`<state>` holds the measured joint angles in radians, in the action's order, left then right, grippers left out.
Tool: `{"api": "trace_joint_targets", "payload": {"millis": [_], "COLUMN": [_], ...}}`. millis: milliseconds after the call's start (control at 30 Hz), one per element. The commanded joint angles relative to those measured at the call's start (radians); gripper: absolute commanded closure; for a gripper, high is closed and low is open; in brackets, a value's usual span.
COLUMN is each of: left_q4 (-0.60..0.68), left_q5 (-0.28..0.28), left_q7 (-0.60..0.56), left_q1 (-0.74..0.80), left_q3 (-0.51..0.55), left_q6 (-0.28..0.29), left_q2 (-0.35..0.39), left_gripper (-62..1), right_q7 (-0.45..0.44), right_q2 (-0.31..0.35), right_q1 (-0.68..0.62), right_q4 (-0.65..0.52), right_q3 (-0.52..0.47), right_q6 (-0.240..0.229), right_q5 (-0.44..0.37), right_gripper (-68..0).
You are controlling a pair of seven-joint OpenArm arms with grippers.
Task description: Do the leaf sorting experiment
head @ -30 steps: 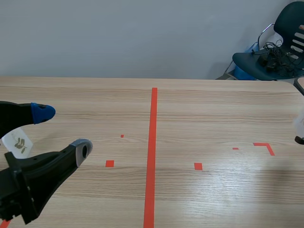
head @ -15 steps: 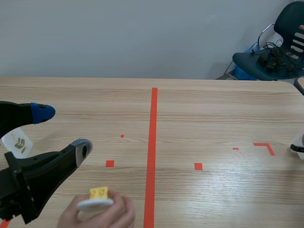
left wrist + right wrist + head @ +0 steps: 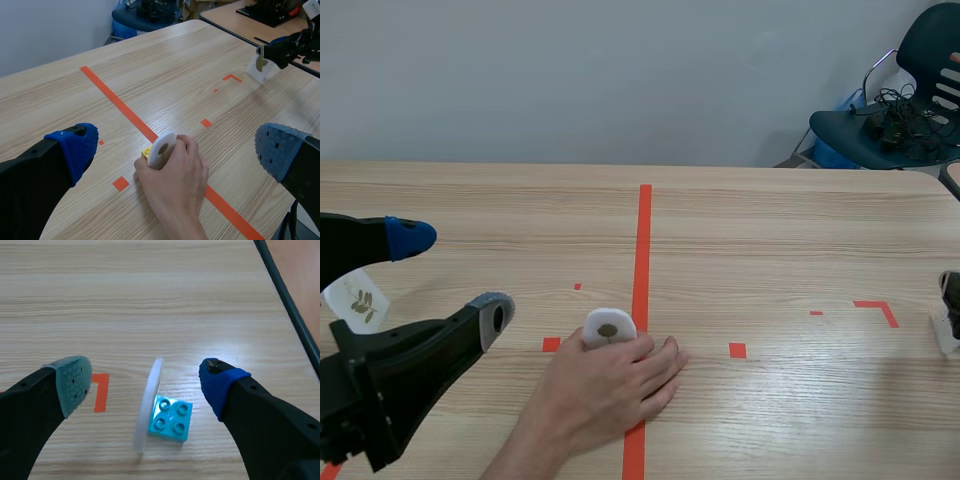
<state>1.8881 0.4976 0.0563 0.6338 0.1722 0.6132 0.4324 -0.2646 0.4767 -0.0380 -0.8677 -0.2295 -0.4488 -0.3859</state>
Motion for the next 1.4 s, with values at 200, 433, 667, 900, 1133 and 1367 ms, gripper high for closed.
{"api": "trace_joint_targets", "payload": {"millis": [200, 433, 667, 900, 1133, 1367], "left_q4": [0.003, 0.003, 0.003, 0.003, 0.003, 0.003], "left_q5": [0.011, 0.011, 0.011, 0.012, 0.012, 0.011], "left_q7": [-0.014, -0.014, -0.014, -0.014, -0.014, -0.014], "left_q1": [-0.005, -0.005, -0.005, -0.006, -0.006, -0.006], "left_q3": [-0.003, -0.003, -0.003, -0.003, -0.003, -0.003], "left_q6": [-0.001, -0.001, -0.001, -0.001, -0.001, -0.011], "left_q2": [-0.002, -0.002, -0.002, -0.002, -0.002, -0.002], "left_gripper": [-62.3, -62.3, -62.3, -62.3, -62.3, -62.3], "right_q7": [0.064, 0.174, 0.382, 0.463, 0.469, 0.453], "right_q2": [0.106, 0.104, 0.032, -0.041, -0.042, -0.042], "right_q1": [-0.171, -0.394, -0.552, -0.602, -0.602, -0.579], "right_q4": [-0.334, -0.626, -0.912, -1.079, -1.086, -1.086], "right_q3": [-0.169, -0.243, -0.243, -0.234, -0.158, -0.023], "right_q6": [-0.081, -0.173, -0.173, -0.205, -0.207, -0.198], "right_q5": [-0.125, -0.261, -0.330, -0.330, -0.328, -0.271], "right_gripper": [-47.5, -50.4, -54.3, -67.9, -67.9, -67.9]}}
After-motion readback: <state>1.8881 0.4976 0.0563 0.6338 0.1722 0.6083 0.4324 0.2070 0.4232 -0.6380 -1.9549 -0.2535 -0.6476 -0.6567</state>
